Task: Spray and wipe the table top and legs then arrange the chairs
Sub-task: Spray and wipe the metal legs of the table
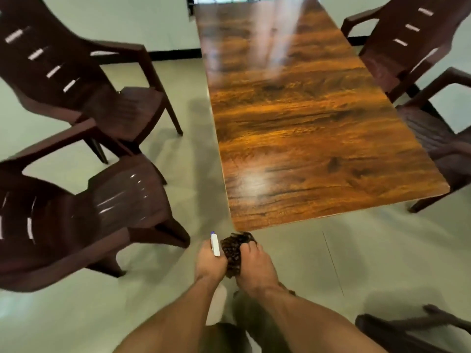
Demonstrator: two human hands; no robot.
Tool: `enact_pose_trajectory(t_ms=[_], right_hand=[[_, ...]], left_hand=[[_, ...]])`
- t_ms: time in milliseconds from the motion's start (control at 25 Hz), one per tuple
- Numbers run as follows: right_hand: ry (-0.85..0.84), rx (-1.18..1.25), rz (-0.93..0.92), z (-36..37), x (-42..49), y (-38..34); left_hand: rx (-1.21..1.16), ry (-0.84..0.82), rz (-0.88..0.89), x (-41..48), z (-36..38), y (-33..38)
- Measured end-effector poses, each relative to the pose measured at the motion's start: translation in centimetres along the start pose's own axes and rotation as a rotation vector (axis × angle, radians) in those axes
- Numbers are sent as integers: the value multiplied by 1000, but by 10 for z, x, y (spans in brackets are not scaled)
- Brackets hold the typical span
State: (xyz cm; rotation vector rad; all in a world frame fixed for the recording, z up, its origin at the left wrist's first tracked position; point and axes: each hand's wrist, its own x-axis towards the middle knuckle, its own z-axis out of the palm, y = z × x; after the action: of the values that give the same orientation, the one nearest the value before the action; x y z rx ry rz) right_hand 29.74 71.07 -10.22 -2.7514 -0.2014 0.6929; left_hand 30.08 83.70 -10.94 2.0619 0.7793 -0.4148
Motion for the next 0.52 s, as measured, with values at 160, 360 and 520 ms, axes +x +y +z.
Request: enact_pose_trajectory(t_ms=[160, 360, 520], right_hand=[[-123, 166, 268, 52, 12, 48], [-146, 443, 501, 127, 84, 132], [-218, 738, 610, 191, 161, 205]], left_hand=[[-162, 6, -79, -11, 53, -27], [-311, 150, -174, 59, 138, -48], [-420, 233, -84, 148, 219, -67]])
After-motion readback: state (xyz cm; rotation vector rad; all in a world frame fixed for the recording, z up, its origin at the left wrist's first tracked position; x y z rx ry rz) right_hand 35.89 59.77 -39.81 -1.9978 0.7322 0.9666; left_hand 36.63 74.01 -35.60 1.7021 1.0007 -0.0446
